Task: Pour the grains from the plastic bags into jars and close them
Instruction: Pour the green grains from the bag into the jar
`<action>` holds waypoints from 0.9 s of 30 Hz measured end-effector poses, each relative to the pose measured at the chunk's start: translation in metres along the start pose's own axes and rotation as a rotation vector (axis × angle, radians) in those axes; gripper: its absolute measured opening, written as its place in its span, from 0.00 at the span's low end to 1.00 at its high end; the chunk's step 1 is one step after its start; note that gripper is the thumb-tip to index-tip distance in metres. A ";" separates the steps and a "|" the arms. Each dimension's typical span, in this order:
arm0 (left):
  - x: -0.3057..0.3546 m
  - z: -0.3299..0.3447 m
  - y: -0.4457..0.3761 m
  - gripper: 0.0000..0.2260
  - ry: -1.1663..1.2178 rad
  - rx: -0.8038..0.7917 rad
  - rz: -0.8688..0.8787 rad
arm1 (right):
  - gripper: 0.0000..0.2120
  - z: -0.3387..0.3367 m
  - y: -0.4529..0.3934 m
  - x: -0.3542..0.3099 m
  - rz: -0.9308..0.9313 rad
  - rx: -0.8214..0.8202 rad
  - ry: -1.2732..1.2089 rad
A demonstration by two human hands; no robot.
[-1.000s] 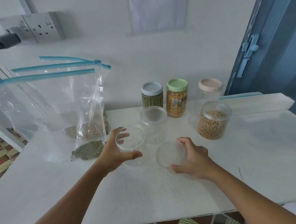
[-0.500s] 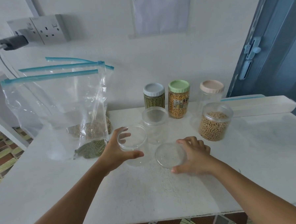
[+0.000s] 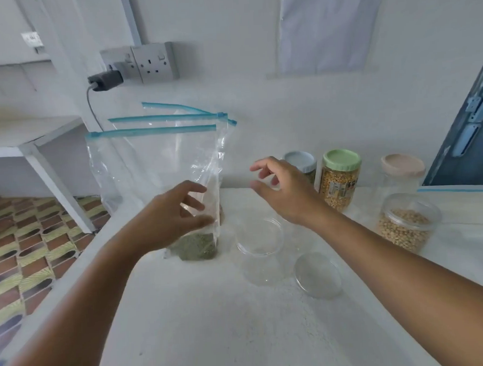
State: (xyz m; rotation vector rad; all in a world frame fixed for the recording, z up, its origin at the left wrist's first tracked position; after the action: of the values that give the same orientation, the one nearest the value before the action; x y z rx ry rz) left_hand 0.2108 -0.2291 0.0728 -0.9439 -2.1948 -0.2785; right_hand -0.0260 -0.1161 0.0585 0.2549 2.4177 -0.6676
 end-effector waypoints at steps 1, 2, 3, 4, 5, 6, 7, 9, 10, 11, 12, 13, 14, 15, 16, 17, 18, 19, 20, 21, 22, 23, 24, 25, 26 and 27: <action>0.005 -0.014 -0.004 0.19 -0.043 0.085 0.034 | 0.14 0.003 -0.013 -0.008 0.019 -0.025 -0.023; 0.011 -0.026 -0.009 0.12 -0.088 0.177 0.074 | 0.15 0.007 -0.026 -0.015 0.040 -0.050 -0.051; 0.014 -0.036 -0.016 0.08 -0.143 0.269 0.125 | 0.16 0.012 -0.038 -0.021 0.068 -0.069 -0.094; 0.017 -0.044 -0.023 0.07 -0.203 0.351 0.183 | 0.18 0.016 -0.049 -0.027 0.107 -0.079 -0.152; 0.018 -0.051 -0.031 0.08 -0.261 0.420 0.239 | 0.19 0.021 -0.060 -0.031 0.152 -0.084 -0.214; 0.017 -0.056 -0.040 0.10 -0.315 0.470 0.277 | 0.21 0.024 -0.069 -0.036 0.190 -0.087 -0.264; 0.016 -0.060 -0.048 0.13 -0.363 0.497 0.282 | 0.23 0.028 -0.076 -0.040 0.213 -0.090 -0.288; 0.015 -0.067 -0.065 0.18 -0.446 0.495 0.229 | 0.25 0.034 -0.088 -0.044 0.222 -0.102 -0.276; 0.015 -0.068 -0.072 0.20 -0.489 0.483 0.198 | 0.26 0.038 -0.092 -0.046 0.227 -0.113 -0.273; 0.013 -0.071 -0.079 0.21 -0.532 0.467 0.170 | 0.26 0.042 -0.096 -0.048 0.238 -0.131 -0.283; 0.010 -0.072 -0.084 0.22 -0.570 0.446 0.145 | 0.26 0.046 -0.098 -0.048 0.257 -0.152 -0.307; 0.007 -0.073 -0.089 0.22 -0.598 0.430 0.120 | 0.27 0.050 -0.099 -0.048 0.278 -0.175 -0.336; 0.004 -0.074 -0.092 0.22 -0.615 0.420 0.096 | 0.28 0.054 -0.100 -0.050 0.295 -0.195 -0.362; 0.001 -0.076 -0.095 0.22 -0.624 0.414 0.076 | 0.28 0.058 -0.102 -0.051 0.311 -0.207 -0.387; -0.002 -0.077 -0.097 0.22 -0.628 0.408 0.058 | 0.29 0.060 -0.103 -0.051 0.323 -0.209 -0.406; -0.004 -0.079 -0.097 0.22 -0.632 0.395 0.042 | 0.28 0.062 -0.104 -0.052 0.329 -0.205 -0.420; -0.006 -0.080 -0.098 0.21 -0.632 0.379 0.029 | 0.28 0.064 -0.105 -0.052 0.326 -0.197 -0.426; -0.008 -0.081 -0.098 0.20 -0.623 0.363 0.021 | 0.26 0.066 -0.106 -0.052 0.310 -0.183 -0.430; -0.010 -0.083 -0.098 0.19 -0.600 0.356 0.020 | 0.24 0.068 -0.107 -0.051 0.288 -0.158 -0.430; -0.012 -0.085 -0.096 0.17 -0.564 0.365 0.030 | 0.23 0.068 -0.106 -0.049 0.260 -0.124 -0.426; -0.013 -0.087 -0.094 0.17 -0.519 0.389 0.052 | 0.23 0.068 -0.105 -0.047 0.228 -0.092 -0.411; -0.012 -0.088 -0.090 0.17 -0.476 0.415 0.079 | 0.24 0.067 -0.103 -0.046 0.189 -0.070 -0.385; -0.011 -0.088 -0.086 0.18 -0.437 0.435 0.106 | 0.28 0.066 -0.101 -0.045 0.139 -0.056 -0.337; -0.010 -0.087 -0.082 0.19 -0.403 0.453 0.130 | 0.32 0.064 -0.100 -0.045 0.074 -0.029 -0.257; -0.008 -0.086 -0.078 0.20 -0.374 0.462 0.151 | 0.35 0.063 -0.100 -0.044 0.003 0.019 -0.154; -0.006 -0.084 -0.074 0.20 -0.354 0.472 0.174 | 0.36 0.061 -0.100 -0.045 -0.066 0.076 -0.046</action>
State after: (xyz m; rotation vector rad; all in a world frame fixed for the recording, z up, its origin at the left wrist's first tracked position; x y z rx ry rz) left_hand 0.2063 -0.3219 0.1349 -0.9535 -2.3160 0.5054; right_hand 0.0079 -0.2343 0.0844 0.1901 2.3687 -0.7873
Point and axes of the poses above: each hand's wrist, its own y-axis away from the middle knuckle, its own z-axis out of the palm, x = y × z, the point moved 2 cm from there along -y, towards the middle knuckle, and after that the axes turned 5 degrees about y, right-handed, at the moved point
